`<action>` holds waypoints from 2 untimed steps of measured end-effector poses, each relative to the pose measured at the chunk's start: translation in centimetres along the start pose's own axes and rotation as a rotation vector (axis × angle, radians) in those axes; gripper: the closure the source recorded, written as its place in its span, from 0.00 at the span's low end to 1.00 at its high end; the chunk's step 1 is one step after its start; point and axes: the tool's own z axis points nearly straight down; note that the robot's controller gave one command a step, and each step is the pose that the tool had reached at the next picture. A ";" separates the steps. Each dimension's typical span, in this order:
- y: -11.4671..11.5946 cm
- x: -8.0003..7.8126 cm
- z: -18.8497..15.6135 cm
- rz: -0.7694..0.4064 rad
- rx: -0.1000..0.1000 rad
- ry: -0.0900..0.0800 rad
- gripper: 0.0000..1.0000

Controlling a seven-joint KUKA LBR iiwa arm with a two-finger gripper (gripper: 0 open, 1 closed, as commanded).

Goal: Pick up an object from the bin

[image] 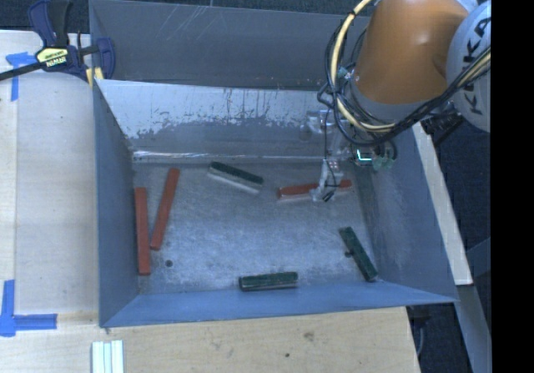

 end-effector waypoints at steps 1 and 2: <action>-7.1 -0.5 16.8 -0.032 0.001 -0.001 0.00; -3.4 -2.4 13.2 -0.320 0.001 -0.012 0.00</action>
Offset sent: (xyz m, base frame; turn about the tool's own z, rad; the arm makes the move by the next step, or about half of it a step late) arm 0.0060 -0.0682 -0.1631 -0.0354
